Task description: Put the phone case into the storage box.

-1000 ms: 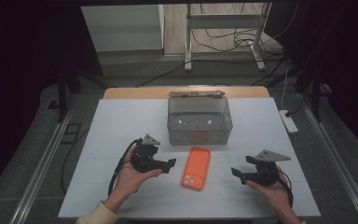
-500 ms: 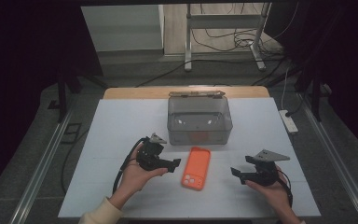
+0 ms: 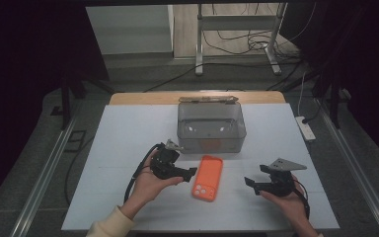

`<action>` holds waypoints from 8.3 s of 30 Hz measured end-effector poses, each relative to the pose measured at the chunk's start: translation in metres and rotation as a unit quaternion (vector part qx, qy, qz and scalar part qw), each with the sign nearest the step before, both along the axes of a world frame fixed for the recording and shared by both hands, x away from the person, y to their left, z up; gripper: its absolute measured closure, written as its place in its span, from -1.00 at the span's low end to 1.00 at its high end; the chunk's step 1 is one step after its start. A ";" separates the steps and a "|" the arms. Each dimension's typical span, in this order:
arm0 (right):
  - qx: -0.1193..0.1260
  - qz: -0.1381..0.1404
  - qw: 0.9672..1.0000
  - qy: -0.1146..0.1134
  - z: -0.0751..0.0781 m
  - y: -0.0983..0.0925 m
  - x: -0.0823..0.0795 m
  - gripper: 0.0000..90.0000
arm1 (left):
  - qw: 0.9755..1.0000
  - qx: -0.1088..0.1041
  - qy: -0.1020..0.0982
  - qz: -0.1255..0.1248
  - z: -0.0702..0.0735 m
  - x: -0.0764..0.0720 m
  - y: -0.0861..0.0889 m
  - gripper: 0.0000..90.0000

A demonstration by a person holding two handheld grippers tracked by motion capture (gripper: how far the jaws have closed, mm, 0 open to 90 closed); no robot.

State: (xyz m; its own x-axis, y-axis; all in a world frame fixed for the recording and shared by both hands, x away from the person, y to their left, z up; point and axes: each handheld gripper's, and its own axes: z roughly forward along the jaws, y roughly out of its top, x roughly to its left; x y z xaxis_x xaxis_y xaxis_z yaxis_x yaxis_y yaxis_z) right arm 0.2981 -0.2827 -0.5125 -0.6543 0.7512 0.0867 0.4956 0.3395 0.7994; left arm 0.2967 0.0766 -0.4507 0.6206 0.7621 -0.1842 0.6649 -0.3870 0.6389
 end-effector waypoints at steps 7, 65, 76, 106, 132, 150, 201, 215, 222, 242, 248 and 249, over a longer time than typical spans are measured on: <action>-0.003 0.000 1.000 -0.002 0.000 0.000 0.001 -0.60 | 1.000 0.003 0.001 -0.001 -0.001 0.002 -0.004 -0.65; -0.002 -0.001 1.000 -0.002 -0.001 0.003 0.000 -0.63 | 0.998 0.049 0.049 -0.001 -0.037 0.023 -0.047 -0.52; -0.007 -0.001 1.000 -0.003 -0.001 0.003 0.000 -0.62 | 0.997 0.053 0.053 0.004 -0.044 0.025 -0.055 -0.52; -0.010 0.000 1.000 -0.003 -0.002 0.003 0.000 -0.62 | 0.996 0.053 0.068 0.015 -0.055 0.032 -0.056 -0.48; -0.012 -0.003 1.000 0.001 -0.002 0.003 0.000 -0.61 | 0.994 0.075 0.074 0.017 -0.062 0.037 -0.059 -0.26; -0.013 -0.007 1.000 0.002 -0.002 0.003 0.001 -0.61 | 0.993 0.083 0.078 0.005 -0.060 0.036 -0.060 0.19; -0.016 -0.008 1.000 0.005 -0.003 0.002 0.001 -0.61 | 0.994 0.033 0.106 0.019 -0.062 0.041 -0.050 0.84; -0.016 -0.012 1.000 0.005 -0.002 0.001 0.001 -0.61 | 0.994 0.029 0.104 0.024 -0.062 0.040 -0.053 0.94; -0.014 -0.013 1.000 0.004 -0.002 0.001 0.001 -0.61 | 0.995 0.017 0.094 0.029 -0.056 0.039 -0.046 0.96; -0.013 -0.015 1.000 0.003 -0.002 0.000 0.001 -0.61 | 0.998 -0.024 0.061 0.013 -0.022 0.035 -0.034 0.96; -0.013 -0.015 1.000 0.003 -0.002 0.000 0.001 -0.61 | 0.998 -0.038 0.053 0.008 -0.014 0.034 -0.029 0.96; -0.013 -0.015 1.000 0.002 -0.002 0.000 0.001 -0.61 | 0.998 -0.040 0.051 0.007 -0.013 0.034 -0.028 0.96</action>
State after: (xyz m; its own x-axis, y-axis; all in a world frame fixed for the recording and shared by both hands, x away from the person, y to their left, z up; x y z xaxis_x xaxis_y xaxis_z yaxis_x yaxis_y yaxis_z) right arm 0.2993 -0.2824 -0.5145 -0.6309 0.7727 0.0699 0.5098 0.3450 0.7881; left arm 0.3304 0.0482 -0.4635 0.5853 0.7508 -0.3060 0.7326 -0.3281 0.5963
